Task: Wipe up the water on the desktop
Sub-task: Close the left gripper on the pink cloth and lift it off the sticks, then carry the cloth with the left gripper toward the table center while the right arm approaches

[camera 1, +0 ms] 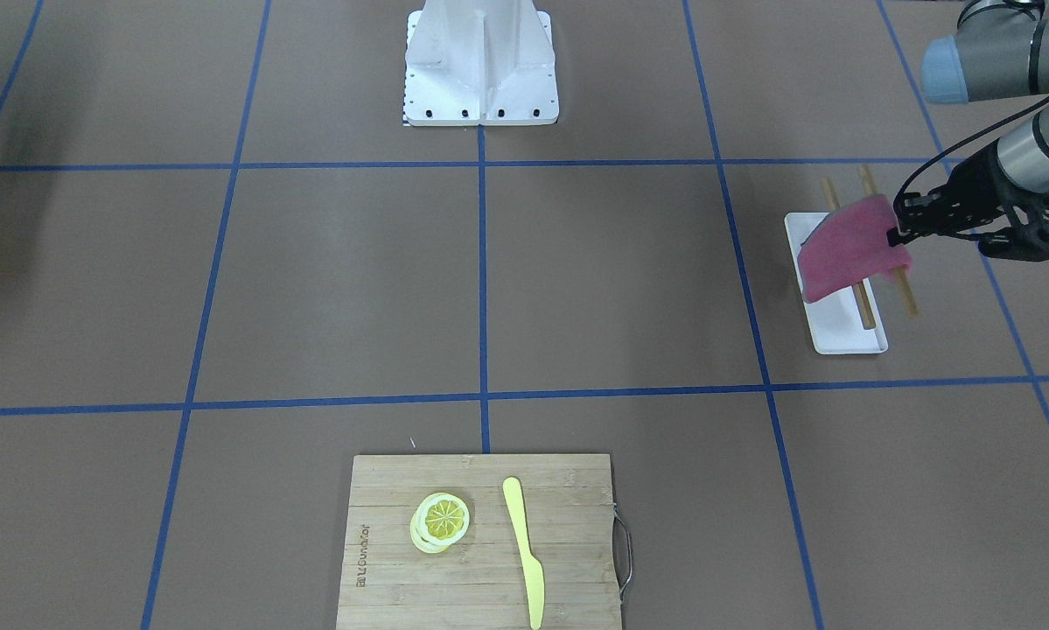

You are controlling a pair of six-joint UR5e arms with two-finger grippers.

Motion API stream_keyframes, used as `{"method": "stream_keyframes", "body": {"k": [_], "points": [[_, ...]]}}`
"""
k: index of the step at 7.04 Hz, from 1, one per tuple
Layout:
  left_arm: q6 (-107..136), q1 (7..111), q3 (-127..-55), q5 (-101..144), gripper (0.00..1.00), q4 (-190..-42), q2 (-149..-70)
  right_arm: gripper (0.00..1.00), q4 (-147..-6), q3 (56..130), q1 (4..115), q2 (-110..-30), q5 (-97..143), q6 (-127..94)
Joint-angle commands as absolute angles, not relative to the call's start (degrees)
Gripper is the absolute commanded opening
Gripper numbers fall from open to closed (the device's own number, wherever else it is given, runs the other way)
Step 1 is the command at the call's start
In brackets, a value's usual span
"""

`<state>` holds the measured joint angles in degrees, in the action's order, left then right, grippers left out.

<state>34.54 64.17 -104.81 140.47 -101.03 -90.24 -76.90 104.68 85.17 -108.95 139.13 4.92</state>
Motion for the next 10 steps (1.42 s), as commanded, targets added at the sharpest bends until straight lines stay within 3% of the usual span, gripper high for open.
{"method": "stream_keyframes", "body": {"k": [1,3,5,7,10], "points": [[34.6,64.5,-107.8,141.1,0.00,-100.5,-90.3,1.00,-76.9,104.7,85.2,-109.0,139.1,4.9],[38.2,65.2,-111.7,145.4,0.00,-98.9,-92.2,1.00,-76.7,104.9,85.1,-108.4,139.4,4.7],[55.6,64.5,-112.4,145.5,0.00,-97.9,-105.3,1.00,-75.8,106.0,83.2,-106.2,142.8,4.5],[71.5,58.0,-111.2,144.7,0.00,-92.9,-118.9,1.00,-65.8,109.9,76.1,-105.1,143.7,-13.7],[85.9,51.4,-106.4,137.3,0.00,-92.8,-131.6,1.00,-51.9,112.1,61.4,-98.0,136.7,-37.7]]}}
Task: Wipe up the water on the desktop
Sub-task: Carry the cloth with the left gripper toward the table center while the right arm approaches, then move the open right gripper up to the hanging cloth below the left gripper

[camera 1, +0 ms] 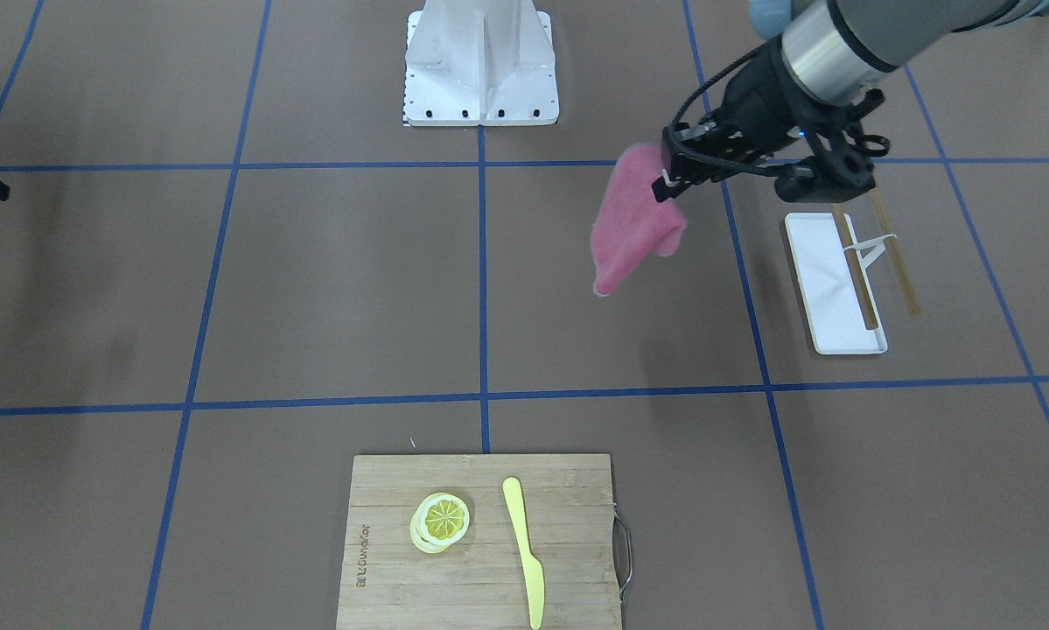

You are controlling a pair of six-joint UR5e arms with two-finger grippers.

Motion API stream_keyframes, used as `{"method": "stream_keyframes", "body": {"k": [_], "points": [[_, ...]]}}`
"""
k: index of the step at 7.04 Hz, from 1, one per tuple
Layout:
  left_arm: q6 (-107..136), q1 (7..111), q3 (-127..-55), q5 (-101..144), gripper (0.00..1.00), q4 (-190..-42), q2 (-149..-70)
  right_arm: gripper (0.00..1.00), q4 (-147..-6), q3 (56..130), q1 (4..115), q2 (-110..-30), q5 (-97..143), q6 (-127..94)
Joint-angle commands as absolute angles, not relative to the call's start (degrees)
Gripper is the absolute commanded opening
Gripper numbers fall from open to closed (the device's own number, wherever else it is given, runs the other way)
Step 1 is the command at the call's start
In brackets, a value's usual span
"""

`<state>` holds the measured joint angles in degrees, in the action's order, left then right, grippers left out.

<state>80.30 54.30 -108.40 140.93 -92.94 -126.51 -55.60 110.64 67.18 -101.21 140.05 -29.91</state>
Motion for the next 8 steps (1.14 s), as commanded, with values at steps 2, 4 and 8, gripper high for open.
{"method": "stream_keyframes", "body": {"k": [2,4,8], "points": [[92.3,46.3,-102.1,132.6,0.00,-92.9,-137.9,1.00,-51.9,118.0,48.8,-91.2,124.3,-50.0],[95.2,44.1,-98.5,129.9,0.00,-93.2,-141.1,1.00,-51.9,123.6,36.7,-87.5,107.6,-54.9],[96.6,41.7,-94.9,126.5,0.00,-93.7,-143.5,1.00,-52.3,124.5,18.4,-79.2,82.9,-53.9]]}}
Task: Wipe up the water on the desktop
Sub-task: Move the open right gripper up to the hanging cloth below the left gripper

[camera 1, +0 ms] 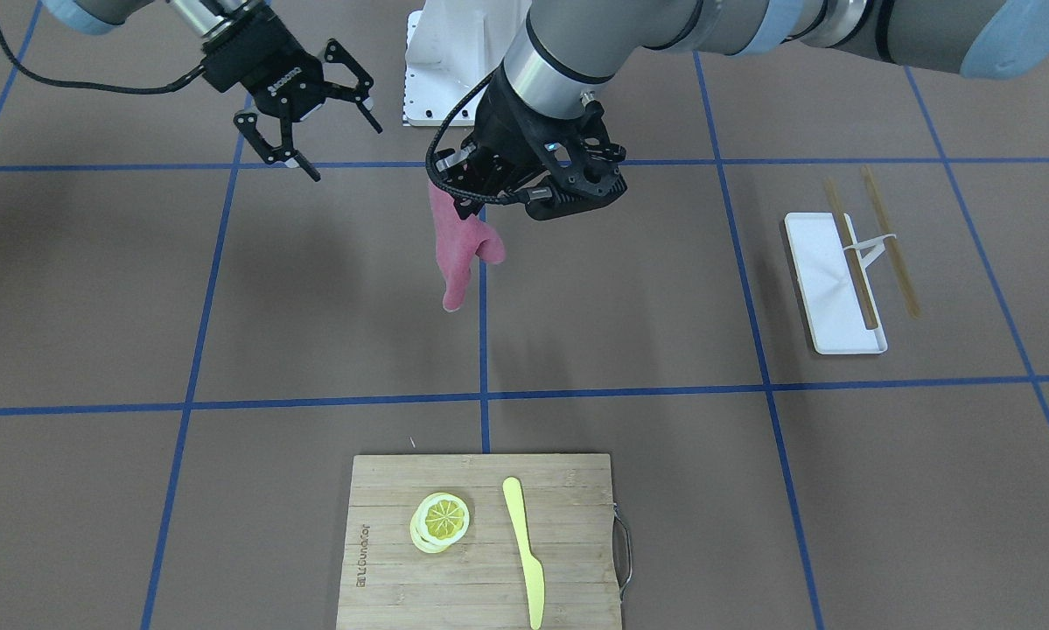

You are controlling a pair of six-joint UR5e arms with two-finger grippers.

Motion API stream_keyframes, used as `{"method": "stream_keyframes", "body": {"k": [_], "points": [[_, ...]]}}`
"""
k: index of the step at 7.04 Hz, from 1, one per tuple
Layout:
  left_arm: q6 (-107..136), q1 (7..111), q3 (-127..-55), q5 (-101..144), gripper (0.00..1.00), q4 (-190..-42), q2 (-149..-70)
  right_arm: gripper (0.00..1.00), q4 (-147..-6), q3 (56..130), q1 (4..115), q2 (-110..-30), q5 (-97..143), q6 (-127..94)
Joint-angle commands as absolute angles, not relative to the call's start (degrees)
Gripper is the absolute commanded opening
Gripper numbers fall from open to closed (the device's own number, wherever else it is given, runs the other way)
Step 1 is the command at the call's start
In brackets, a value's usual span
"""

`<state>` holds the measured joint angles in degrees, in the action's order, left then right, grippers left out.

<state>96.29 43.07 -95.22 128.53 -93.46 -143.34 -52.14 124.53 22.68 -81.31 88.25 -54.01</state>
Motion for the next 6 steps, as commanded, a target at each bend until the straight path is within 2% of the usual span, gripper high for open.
{"method": "stream_keyframes", "body": {"k": [1,6], "points": [[96.6,41.1,-94.9,126.3,0.00,-93.7,-143.5,0.98,-52.3,124.5,17.7,-78.9,81.0,-52.8],[98.5,38.7,-94.9,126.1,0.00,-95.4,-143.6,0.96,-52.2,123.0,12.5,-77.5,66.3,-46.2]]}}
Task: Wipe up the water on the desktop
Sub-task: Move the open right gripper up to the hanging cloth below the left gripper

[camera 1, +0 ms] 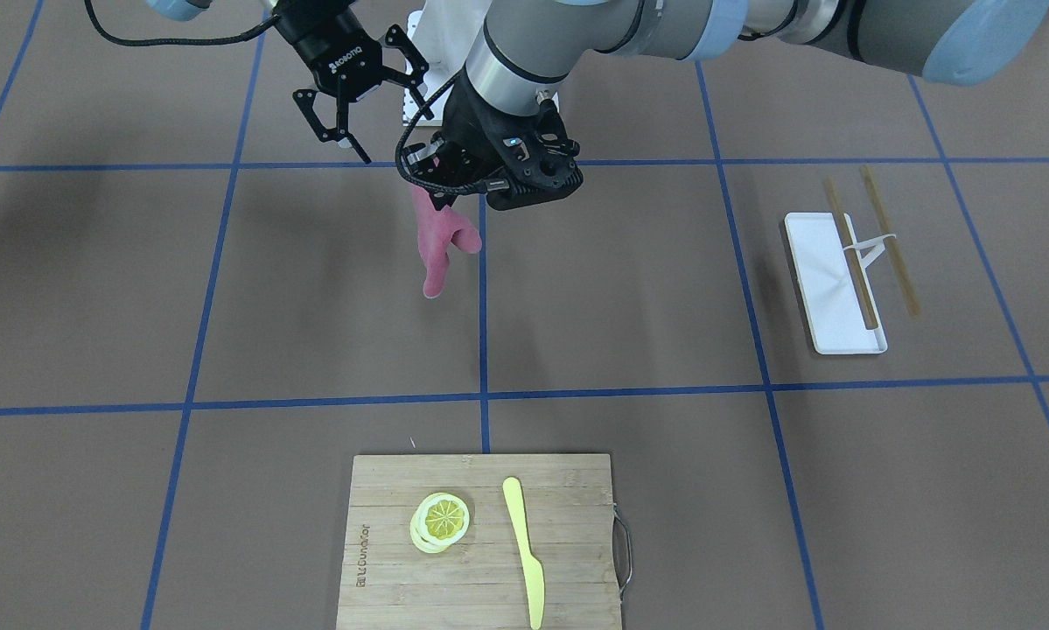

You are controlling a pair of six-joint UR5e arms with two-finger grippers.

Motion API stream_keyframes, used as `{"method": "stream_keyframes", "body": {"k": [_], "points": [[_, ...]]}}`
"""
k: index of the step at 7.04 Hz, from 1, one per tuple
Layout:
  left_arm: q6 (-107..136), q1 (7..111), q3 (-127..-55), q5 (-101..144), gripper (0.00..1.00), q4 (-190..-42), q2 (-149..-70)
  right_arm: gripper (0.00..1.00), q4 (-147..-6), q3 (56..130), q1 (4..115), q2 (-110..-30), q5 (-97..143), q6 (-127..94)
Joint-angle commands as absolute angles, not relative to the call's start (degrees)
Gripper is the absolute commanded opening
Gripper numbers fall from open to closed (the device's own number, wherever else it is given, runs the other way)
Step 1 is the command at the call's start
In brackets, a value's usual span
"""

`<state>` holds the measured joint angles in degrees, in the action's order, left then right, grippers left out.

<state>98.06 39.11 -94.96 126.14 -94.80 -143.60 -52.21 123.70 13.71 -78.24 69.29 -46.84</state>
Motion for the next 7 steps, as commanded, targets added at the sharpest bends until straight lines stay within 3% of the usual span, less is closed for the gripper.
{"method": "stream_keyframes", "body": {"k": [1,7], "points": [[98.8,38.6,-95.0,126.1,0.00,-95.5,-143.6,0.96,-52.2,122.5,11.7,-76.8,64.9,-46.2],[101.8,38.1,-96.1,126.2,0.00,-97.6,-143.3,0.87,-52.3,121.5,11.6,-74.6,62.8,-46.2]]}}
